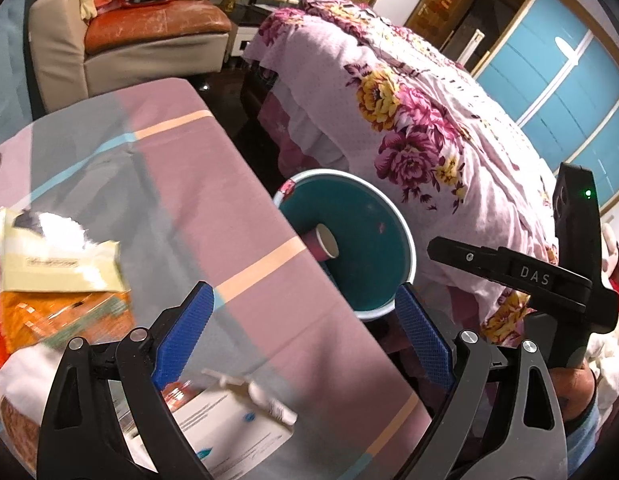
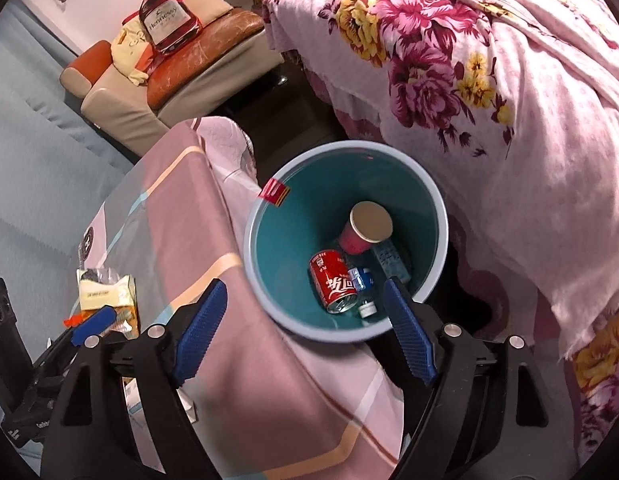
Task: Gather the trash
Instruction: 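Carry the pink cup and cola can over the bin and open both grippers, then grasp the white ALDI cup with the left gripper while the right gripper reaches the snack bag, then lift the white cup with the left gripper while the right gripper grasps the clear snack packet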
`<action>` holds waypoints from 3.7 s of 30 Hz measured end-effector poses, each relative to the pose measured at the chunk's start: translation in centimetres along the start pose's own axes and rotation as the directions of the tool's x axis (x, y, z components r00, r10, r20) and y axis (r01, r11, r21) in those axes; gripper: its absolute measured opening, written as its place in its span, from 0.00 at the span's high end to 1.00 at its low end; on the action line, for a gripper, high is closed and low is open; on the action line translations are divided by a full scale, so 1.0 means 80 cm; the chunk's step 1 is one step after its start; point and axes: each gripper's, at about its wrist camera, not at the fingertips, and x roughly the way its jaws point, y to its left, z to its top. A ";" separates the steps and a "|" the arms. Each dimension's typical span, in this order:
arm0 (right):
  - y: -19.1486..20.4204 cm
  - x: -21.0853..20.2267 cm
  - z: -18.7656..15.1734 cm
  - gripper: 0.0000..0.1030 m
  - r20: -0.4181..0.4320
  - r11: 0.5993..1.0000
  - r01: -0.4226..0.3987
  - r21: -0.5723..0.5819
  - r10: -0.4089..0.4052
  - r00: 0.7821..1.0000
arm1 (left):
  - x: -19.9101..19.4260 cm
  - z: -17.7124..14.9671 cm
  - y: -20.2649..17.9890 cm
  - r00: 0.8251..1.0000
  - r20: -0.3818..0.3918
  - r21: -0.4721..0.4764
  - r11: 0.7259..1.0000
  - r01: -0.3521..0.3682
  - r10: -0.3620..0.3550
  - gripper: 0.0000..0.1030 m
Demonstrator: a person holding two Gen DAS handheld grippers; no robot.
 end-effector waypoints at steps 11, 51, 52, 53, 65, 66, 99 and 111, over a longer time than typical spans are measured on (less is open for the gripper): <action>0.066 -0.017 -0.049 0.22 -0.054 0.995 -0.039 -0.090 0.035 0.998 | -0.070 -0.057 0.047 0.997 0.048 -0.035 0.997 -0.063 0.065 0.10; 0.285 0.056 -0.115 0.21 -0.238 0.908 -0.071 -0.413 -0.033 0.971 | -0.164 -0.141 0.296 0.937 0.200 -0.364 0.910 -0.199 0.285 0.49; 0.287 0.061 -0.114 0.21 -0.242 0.907 -0.073 -0.414 -0.032 0.970 | -0.163 -0.139 0.298 0.937 0.205 -0.362 0.911 -0.197 0.284 0.49; 0.290 0.067 -0.113 0.21 -0.249 0.907 -0.078 -0.414 -0.031 0.968 | -0.162 -0.137 0.300 0.937 0.208 -0.357 0.914 -0.194 0.280 0.49; 0.299 0.132 -0.105 0.22 -0.347 0.912 -0.148 -0.382 0.007 0.938 | -0.153 -0.119 0.318 0.942 0.219 -0.340 0.925 -0.172 0.255 0.50; 0.298 0.135 -0.105 0.23 -0.352 0.913 -0.155 -0.377 0.014 0.936 | -0.153 -0.117 0.319 0.943 0.217 -0.340 0.925 -0.170 0.253 0.50; 0.230 0.049 -0.109 0.44 -0.353 0.893 -0.337 -0.299 0.225 0.908 | -0.140 -0.046 0.176 0.977 0.203 -0.185 0.982 -0.025 0.063 0.50; 0.200 0.052 -0.114 0.44 -0.386 0.880 -0.390 -0.271 0.272 0.882 | -0.048 0.000 0.128 0.995 0.082 -0.105 0.994 -0.039 0.048 0.50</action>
